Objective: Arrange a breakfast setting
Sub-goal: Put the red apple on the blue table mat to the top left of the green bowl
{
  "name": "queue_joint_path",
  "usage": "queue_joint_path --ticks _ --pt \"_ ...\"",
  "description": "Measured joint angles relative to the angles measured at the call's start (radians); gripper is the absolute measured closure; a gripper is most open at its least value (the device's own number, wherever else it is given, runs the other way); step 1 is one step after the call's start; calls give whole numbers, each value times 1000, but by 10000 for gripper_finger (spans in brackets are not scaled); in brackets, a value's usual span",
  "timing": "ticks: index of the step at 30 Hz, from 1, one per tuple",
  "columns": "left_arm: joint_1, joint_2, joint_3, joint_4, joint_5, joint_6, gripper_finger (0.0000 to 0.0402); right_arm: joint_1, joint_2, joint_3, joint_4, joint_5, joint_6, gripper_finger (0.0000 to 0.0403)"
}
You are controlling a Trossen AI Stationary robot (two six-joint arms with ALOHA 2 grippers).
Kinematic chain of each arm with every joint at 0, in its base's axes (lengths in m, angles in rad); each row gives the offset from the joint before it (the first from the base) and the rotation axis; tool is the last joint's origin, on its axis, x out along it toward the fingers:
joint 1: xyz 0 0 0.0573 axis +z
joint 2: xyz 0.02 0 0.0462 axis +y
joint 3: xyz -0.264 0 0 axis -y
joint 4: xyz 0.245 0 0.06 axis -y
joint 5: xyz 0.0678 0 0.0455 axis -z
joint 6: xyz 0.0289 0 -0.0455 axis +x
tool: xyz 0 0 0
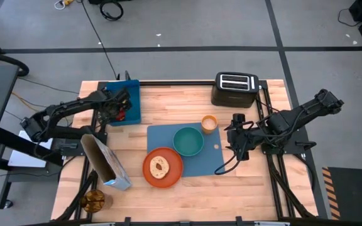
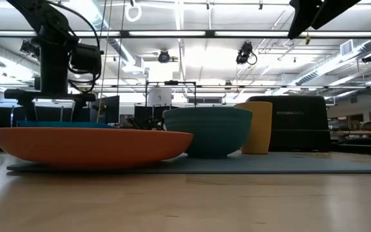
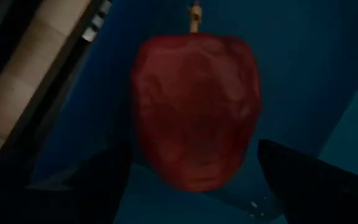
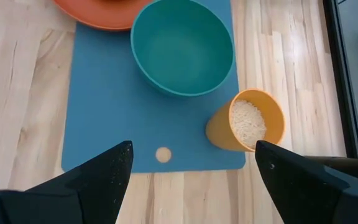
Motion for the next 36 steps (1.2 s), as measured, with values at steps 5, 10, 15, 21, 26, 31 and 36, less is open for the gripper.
queue_joint_path --ticks 5,10,15,21,26,31,36 --pt "51 2 0 -4 40 66 46 -8 0 0 0 -12 -5 56" --pt "90 9 0 0 36 106 46 -18 0 0 0 -19 -5 56" --pt "106 92 1 22 35 117 46 -22 0 0 0 -26 -4 56" --pt "109 186 0 84 37 119 46 -22 0 0 -1 -28 3 56" --pt "114 230 0 138 6 133 53 -21 0 0 -3 -48 3 57" --pt "111 225 0 163 -30 139 76 -19 -2 0 -3 -45 -3 56" --pt "74 187 0 190 -89 158 76 -18 -32 0 -3 -28 -37 57"
